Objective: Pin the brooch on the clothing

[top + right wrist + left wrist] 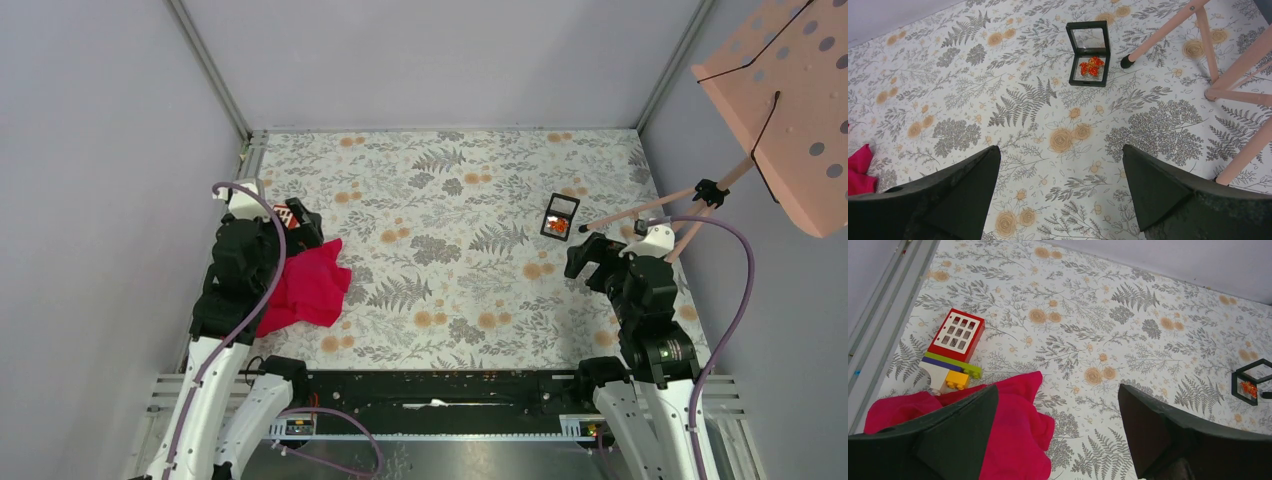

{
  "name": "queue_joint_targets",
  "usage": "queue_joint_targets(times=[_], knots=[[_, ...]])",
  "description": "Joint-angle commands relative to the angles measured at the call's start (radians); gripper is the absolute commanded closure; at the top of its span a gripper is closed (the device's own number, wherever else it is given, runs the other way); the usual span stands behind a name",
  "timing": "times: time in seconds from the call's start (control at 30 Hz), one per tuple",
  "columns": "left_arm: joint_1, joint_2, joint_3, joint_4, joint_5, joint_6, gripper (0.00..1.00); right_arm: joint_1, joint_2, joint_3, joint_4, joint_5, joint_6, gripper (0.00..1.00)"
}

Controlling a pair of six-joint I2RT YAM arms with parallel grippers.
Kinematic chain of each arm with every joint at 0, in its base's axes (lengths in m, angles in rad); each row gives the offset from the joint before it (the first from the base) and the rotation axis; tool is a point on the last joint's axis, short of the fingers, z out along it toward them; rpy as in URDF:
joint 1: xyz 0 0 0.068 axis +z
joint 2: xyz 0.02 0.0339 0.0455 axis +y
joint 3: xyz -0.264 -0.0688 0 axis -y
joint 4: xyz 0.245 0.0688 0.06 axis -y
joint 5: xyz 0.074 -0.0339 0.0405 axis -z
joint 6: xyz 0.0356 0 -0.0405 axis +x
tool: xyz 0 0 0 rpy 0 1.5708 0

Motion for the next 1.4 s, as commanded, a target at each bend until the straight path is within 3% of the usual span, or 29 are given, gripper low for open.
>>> queue_joint_targets(times=[0.0, 0.2, 0.43, 0.73, 0.83, 1.0, 1.17, 1.37], knots=[[0.005, 0.019, 0.048, 0.024, -0.015, -0.015, 0.01, -0.003, -0.004, 0.037, -0.012, 0.019, -0.003, 0.01], [0.005, 0.024, 0.049, 0.012, -0.044, -0.037, 0.01, -0.003, 0.004, 0.035, -0.013, 0.02, -0.005, 0.01], [0.005, 0.015, -0.015, -0.041, -0.082, -0.165, 0.01, -0.003, 0.002, 0.033, -0.013, 0.014, -0.002, 0.01], [0.123, -0.015, -0.236, -0.005, 0.07, -0.362, 0.01, -0.003, 0.001, 0.038, -0.025, 0.008, 0.0, 0.01], [0.168, -0.102, -0.332, 0.012, 0.047, -0.475, 0.01, -0.003, -0.002, 0.042, -0.034, 0.008, 0.001, 0.01], [0.169, -0.227, -0.394, -0.056, -0.109, -0.575, 0.01, -0.003, -0.009, 0.04, -0.039, 0.009, 0.004, 0.01], [0.169, -0.184, -0.449, -0.089, -0.124, -0.646, 0.01, -0.003, 0.008, 0.043, -0.04, 0.002, 0.005, 0.01], [0.203, -0.108, -0.524, 0.049, -0.089, -0.671, 0.03, -0.004, 0.003, 0.052, -0.058, 0.0, 0.009, 0.01]])
